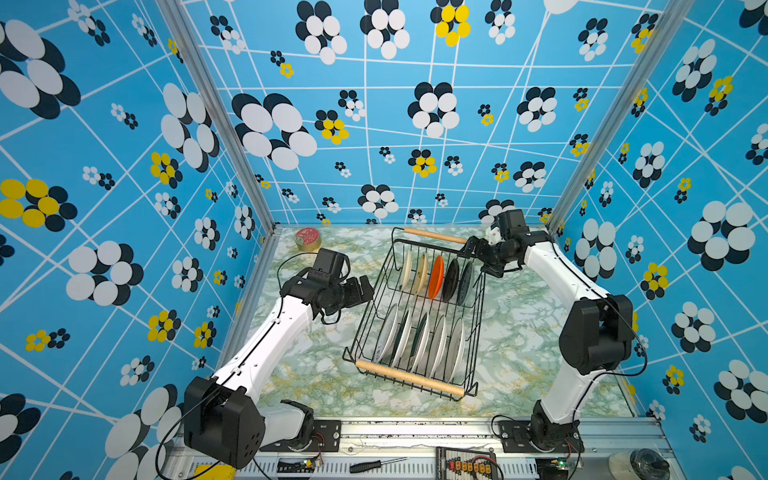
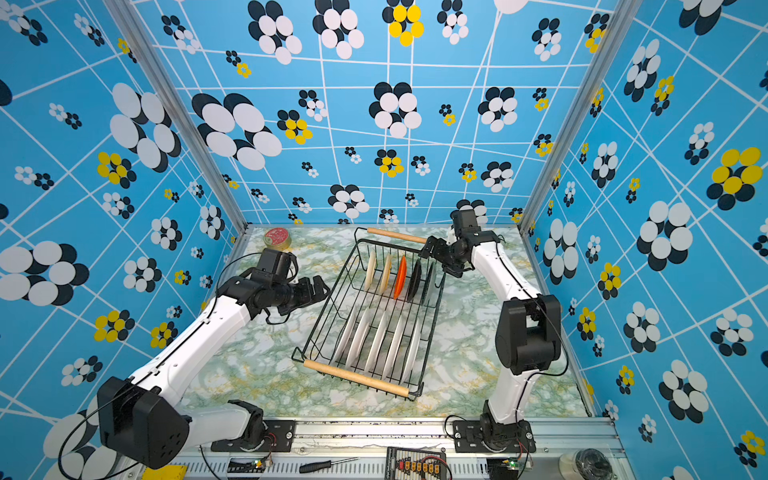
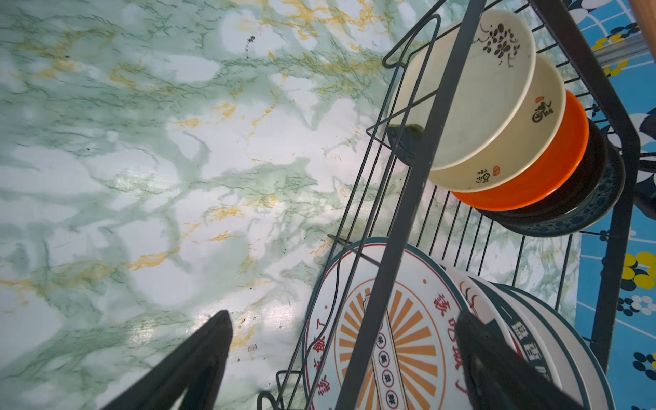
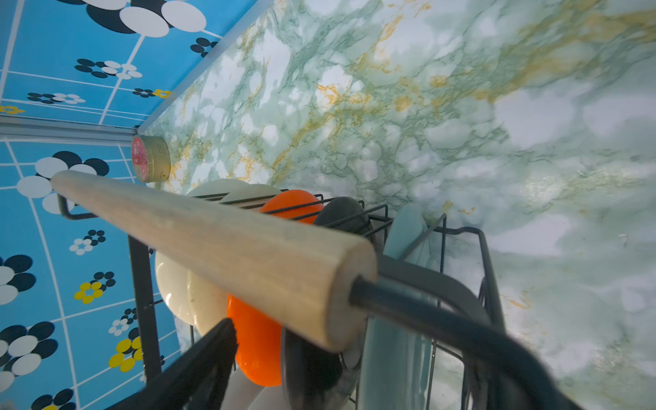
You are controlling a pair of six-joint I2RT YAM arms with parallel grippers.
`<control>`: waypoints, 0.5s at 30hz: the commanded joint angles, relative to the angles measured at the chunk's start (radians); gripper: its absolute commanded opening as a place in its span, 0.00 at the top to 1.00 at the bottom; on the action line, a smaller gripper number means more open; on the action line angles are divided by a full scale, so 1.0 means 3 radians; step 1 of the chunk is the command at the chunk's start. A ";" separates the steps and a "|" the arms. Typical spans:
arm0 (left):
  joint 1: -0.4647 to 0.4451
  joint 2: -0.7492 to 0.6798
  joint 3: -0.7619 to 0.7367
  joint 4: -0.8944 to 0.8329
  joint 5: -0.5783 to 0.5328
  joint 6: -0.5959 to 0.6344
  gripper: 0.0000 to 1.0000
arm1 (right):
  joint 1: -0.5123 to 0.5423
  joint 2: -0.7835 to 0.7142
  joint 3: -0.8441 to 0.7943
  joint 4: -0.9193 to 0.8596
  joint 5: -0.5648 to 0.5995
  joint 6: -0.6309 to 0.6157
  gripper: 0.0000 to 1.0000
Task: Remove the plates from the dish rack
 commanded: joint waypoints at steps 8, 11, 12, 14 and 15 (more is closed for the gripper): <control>0.0331 0.0479 0.0790 -0.0413 -0.0340 0.0541 0.01 | 0.0163 0.0899 0.1268 -0.0230 -0.0456 -0.0139 0.01; 0.0414 0.0713 0.1059 -0.0477 -0.0408 0.0705 0.01 | 0.0236 0.1248 0.1820 -0.0492 -0.0520 -0.0220 0.01; 0.0428 0.0797 0.1163 -0.0502 -0.0445 0.0746 0.01 | 0.0265 0.1374 0.2048 -0.0600 -0.0546 -0.0259 0.01; 0.0446 0.0950 0.1346 -0.0547 -0.0497 0.0841 0.01 | 0.0328 0.1612 0.2519 -0.0828 -0.0598 -0.0349 0.01; 0.0450 0.1025 0.1443 -0.0555 -0.0546 0.0887 0.01 | 0.0359 0.1766 0.2805 -0.0964 -0.0642 -0.0401 0.01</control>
